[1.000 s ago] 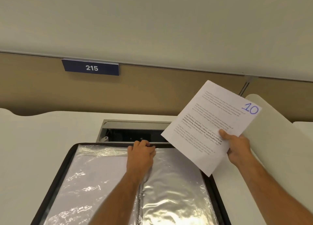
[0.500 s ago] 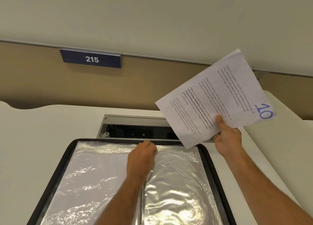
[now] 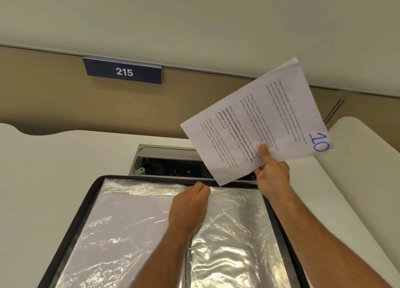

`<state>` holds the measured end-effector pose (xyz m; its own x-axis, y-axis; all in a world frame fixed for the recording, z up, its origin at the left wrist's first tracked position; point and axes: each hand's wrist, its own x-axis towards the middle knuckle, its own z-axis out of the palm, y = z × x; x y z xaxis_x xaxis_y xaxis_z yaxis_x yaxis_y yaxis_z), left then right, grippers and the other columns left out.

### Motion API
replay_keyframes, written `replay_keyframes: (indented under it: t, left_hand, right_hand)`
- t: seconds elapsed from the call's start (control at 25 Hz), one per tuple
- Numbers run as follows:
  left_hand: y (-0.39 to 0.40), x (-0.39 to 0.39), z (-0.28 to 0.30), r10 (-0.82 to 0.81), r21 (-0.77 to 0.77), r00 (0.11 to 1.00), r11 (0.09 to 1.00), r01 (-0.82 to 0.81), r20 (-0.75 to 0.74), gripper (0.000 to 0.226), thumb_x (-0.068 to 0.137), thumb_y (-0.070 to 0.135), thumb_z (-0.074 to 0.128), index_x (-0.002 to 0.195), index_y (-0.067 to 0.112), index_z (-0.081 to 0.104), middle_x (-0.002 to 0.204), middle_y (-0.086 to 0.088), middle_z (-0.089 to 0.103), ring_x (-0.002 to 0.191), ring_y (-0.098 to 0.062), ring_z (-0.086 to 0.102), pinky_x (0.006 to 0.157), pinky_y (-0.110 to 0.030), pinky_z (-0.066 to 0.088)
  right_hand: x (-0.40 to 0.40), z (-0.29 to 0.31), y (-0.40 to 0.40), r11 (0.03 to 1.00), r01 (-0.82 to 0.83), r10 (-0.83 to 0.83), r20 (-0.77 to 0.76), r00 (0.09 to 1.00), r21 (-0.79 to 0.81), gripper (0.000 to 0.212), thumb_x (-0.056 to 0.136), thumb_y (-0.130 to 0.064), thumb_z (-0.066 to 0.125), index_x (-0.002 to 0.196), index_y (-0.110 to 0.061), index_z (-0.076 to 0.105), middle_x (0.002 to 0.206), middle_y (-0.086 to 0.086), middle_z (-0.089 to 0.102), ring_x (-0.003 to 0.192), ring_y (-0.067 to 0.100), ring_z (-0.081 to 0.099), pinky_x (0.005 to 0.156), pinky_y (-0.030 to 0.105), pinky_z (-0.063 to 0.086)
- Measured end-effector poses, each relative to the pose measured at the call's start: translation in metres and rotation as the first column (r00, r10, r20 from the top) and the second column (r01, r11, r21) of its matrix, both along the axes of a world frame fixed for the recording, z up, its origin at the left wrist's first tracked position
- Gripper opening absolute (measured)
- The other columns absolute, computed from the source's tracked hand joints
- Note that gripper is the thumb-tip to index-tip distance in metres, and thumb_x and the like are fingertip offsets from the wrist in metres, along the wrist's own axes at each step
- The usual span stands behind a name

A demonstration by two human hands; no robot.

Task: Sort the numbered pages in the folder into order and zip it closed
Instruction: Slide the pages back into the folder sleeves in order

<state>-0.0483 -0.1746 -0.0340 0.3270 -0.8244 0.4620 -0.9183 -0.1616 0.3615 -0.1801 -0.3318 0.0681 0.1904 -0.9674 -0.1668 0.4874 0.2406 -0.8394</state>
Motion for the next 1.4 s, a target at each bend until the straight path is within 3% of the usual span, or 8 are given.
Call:
replay_keyframes:
  t: [0.32, 0.48, 0.76, 0.88, 1.0, 1.16, 1.28, 1.4]
  left_hand:
    - [0.002, -0.003, 0.004, 0.043, 0.044, 0.998, 0.998, -0.041, -0.042, 0.024, 0.084, 0.021, 0.077, 0.085, 0.025, 0.054, 0.059, 0.011, 0.057, 0.043, -0.009, 0.047, 0.041, -0.026, 0.049]
    - [0.003, -0.002, 0.007, 0.061, 0.092, 0.997, 0.994, -0.056, -0.052, 0.011, 0.093, 0.030, 0.067, 0.092, 0.026, 0.057, 0.067, 0.011, 0.065, 0.050, -0.009, 0.054, 0.051, -0.023, 0.047]
    - [0.004, -0.003, 0.009, 0.040, 0.104, 0.999, 0.994, -0.040, 0.001, 0.026, 0.077, 0.024, 0.082, 0.085, 0.026, 0.057, 0.054, 0.012, 0.058, 0.038, -0.008, 0.047, 0.039, -0.020, 0.035]
    - [0.004, -0.004, 0.010, 0.059, 0.126, 0.998, 0.990, -0.059, 0.005, 0.011, 0.092, 0.030, 0.065, 0.094, 0.025, 0.056, 0.068, 0.010, 0.066, 0.049, -0.010, 0.054, 0.048, -0.023, 0.040]
    - [0.004, -0.004, 0.011, 0.056, 0.121, 0.998, 0.991, -0.053, -0.022, 0.009, 0.101, 0.033, 0.051, 0.097, 0.026, 0.054, 0.074, 0.009, 0.068, 0.055, -0.011, 0.057, 0.053, -0.026, 0.046]
    - [0.003, -0.002, 0.006, 0.050, 0.067, 0.999, 0.997, -0.049, -0.017, 0.017, 0.089, 0.028, 0.069, 0.085, 0.026, 0.053, 0.067, 0.011, 0.062, 0.049, -0.011, 0.053, 0.044, -0.023, 0.040]
    - [0.002, -0.002, 0.002, 0.025, 0.035, 0.999, 0.999, -0.023, -0.042, 0.017, 0.088, 0.025, 0.072, 0.087, 0.023, 0.056, 0.084, 0.009, 0.060, 0.059, -0.012, 0.055, 0.044, -0.029, 0.050]
    - [0.002, 0.001, 0.001, 0.018, -0.008, 0.995, 1.000, -0.019, -0.095, 0.018, 0.087, 0.024, 0.074, 0.087, 0.023, 0.056, 0.089, 0.009, 0.059, 0.061, -0.011, 0.056, 0.043, -0.030, 0.052]
  right_hand:
    - [0.005, -0.013, 0.004, 0.997, -0.060, 0.059, -0.010, 0.998, -0.046, 0.062, 0.075, -0.014, 0.078, 0.135, -0.014, 0.060, 0.123, 0.004, 0.071, 0.111, 0.020, 0.070, 0.089, 0.039, 0.060]
    - [0.002, -0.013, 0.000, 0.999, -0.046, 0.046, 0.031, 0.998, 0.013, 0.058, 0.076, -0.014, 0.077, 0.132, -0.015, 0.062, 0.121, 0.005, 0.072, 0.111, 0.022, 0.069, 0.088, 0.040, 0.060]
    - [-0.002, -0.028, 0.000, 0.998, -0.004, 0.004, 0.002, 1.000, 0.056, 0.051, 0.080, -0.012, 0.076, 0.129, -0.012, 0.064, 0.120, 0.006, 0.073, 0.111, 0.025, 0.069, 0.084, 0.046, 0.060]
    - [-0.001, -0.035, 0.005, 0.999, 0.006, -0.003, -0.090, 0.996, 0.035, 0.039, 0.083, -0.010, 0.075, 0.121, -0.016, 0.068, 0.114, 0.004, 0.075, 0.104, 0.023, 0.072, 0.091, 0.053, 0.057]
    - [-0.002, -0.039, 0.006, 1.000, -0.016, 0.012, -0.155, 0.988, -0.022, 0.038, 0.086, -0.009, 0.075, 0.122, -0.017, 0.067, 0.114, 0.004, 0.075, 0.101, 0.022, 0.073, 0.084, 0.050, 0.060]
    - [-0.015, -0.040, -0.001, 0.996, -0.076, 0.068, -0.163, 0.984, -0.049, 0.052, 0.083, -0.012, 0.076, 0.133, -0.014, 0.061, 0.119, 0.005, 0.073, 0.104, 0.023, 0.072, 0.081, 0.047, 0.062]
    - [-0.027, -0.043, -0.005, 0.988, -0.142, 0.127, -0.190, 0.974, -0.067, 0.074, 0.061, -0.025, 0.089, 0.129, -0.012, 0.064, 0.118, 0.006, 0.073, 0.104, 0.023, 0.072, 0.080, 0.041, 0.062]
    - [-0.039, -0.043, -0.016, 0.972, -0.217, 0.190, -0.244, 0.951, -0.087, 0.066, 0.058, -0.028, 0.090, 0.118, -0.011, 0.068, 0.115, 0.009, 0.074, 0.104, 0.025, 0.072, 0.081, 0.037, 0.062]
